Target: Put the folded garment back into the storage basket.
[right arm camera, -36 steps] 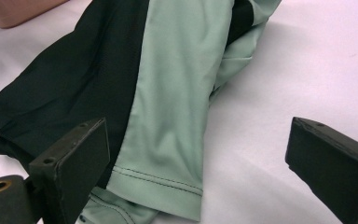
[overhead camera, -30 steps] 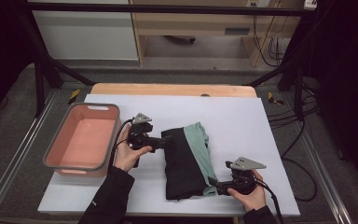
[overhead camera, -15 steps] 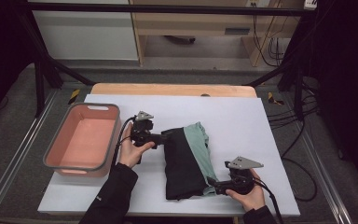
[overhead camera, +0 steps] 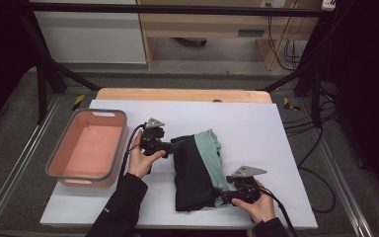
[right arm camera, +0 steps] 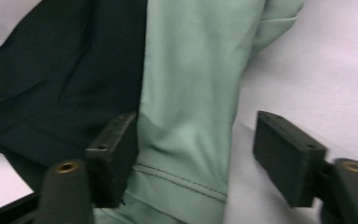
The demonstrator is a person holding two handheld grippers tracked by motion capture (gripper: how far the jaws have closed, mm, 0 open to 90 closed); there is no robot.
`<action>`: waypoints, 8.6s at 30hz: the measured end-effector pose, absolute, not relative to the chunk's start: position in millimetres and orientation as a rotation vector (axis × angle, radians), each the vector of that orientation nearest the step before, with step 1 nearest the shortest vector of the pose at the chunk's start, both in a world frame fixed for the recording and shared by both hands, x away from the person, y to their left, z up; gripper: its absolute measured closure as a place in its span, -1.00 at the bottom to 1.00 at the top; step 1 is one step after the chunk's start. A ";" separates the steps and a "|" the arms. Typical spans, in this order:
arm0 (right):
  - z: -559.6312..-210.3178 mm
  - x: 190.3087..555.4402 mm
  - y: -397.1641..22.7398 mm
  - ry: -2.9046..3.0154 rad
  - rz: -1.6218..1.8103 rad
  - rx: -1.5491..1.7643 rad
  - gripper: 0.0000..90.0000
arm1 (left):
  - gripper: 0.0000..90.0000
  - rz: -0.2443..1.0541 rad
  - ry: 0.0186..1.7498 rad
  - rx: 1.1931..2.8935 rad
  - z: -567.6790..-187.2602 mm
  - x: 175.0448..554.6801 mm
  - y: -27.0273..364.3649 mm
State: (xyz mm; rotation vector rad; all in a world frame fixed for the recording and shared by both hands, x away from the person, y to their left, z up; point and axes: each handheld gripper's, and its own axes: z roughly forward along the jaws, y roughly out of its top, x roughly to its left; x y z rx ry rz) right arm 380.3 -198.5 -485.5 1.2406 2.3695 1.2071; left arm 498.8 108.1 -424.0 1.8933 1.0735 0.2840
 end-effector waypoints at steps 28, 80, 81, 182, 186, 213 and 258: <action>-482.3 368.6 -197.8 2.453 1.232 1.381 0.80 | -0.81 0.169 1.139 1.856 -446.5 516.3 103.0; -485.6 368.2 -195.4 2.422 1.320 1.400 0.45 | 0.78 0.279 1.044 1.949 -430.8 509.6 82.3; -485.5 367.6 -194.3 2.423 1.321 1.417 0.52 | 0.78 0.283 1.044 1.951 -430.4 509.4 81.4; -415.5 376.5 -156.4 2.248 1.464 1.276 0.84 | 0.81 0.481 0.840 2.005 -318.8 497.5 117.7; -412.3 377.4 -151.7 2.246 1.477 1.263 0.84 | 0.81 0.491 0.842 1.999 -314.4 496.7 124.0; -396.3 383.7 -110.3 2.226 1.557 1.200 0.84 | 0.80 0.566 0.845 1.989 -287.2 497.6 161.1; -370.6 395.0 -12.9 2.221 1.678 1.014 0.85 | 0.82 0.695 0.920 1.913 -249.4 502.3 241.7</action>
